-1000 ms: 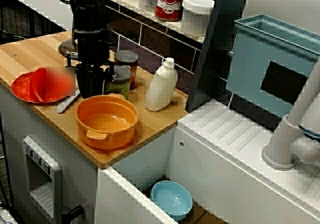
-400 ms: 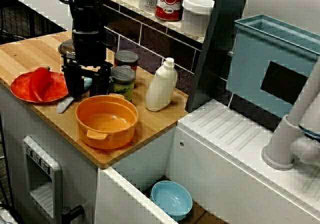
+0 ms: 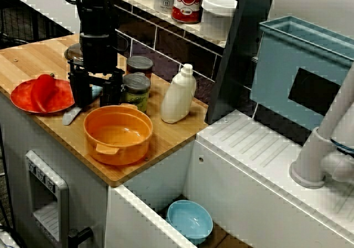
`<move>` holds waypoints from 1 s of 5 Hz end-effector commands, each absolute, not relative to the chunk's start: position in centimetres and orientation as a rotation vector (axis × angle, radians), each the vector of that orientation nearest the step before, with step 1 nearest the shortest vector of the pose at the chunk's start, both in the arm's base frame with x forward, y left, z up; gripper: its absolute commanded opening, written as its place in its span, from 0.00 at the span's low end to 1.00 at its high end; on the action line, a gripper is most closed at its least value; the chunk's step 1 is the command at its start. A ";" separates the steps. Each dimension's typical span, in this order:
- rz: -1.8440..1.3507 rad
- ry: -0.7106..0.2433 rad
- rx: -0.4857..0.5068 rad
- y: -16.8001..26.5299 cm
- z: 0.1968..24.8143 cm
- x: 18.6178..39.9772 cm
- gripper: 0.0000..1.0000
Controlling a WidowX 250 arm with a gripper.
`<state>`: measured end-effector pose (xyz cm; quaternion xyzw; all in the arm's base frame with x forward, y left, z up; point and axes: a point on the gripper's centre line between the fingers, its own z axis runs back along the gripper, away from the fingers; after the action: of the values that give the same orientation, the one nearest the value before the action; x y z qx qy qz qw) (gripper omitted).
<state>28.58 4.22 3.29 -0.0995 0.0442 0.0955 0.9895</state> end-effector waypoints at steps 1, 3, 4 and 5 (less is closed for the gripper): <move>0.173 0.024 -0.216 5.3 6.8 28.5 1.00; 0.155 0.040 -0.263 5.7 9.0 28.1 1.00; 0.137 0.034 -0.262 6.1 9.5 27.6 1.00; 0.138 0.046 -0.240 7.0 9.1 26.9 1.00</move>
<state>26.92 6.26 7.69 -0.1287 0.0527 0.0717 0.9877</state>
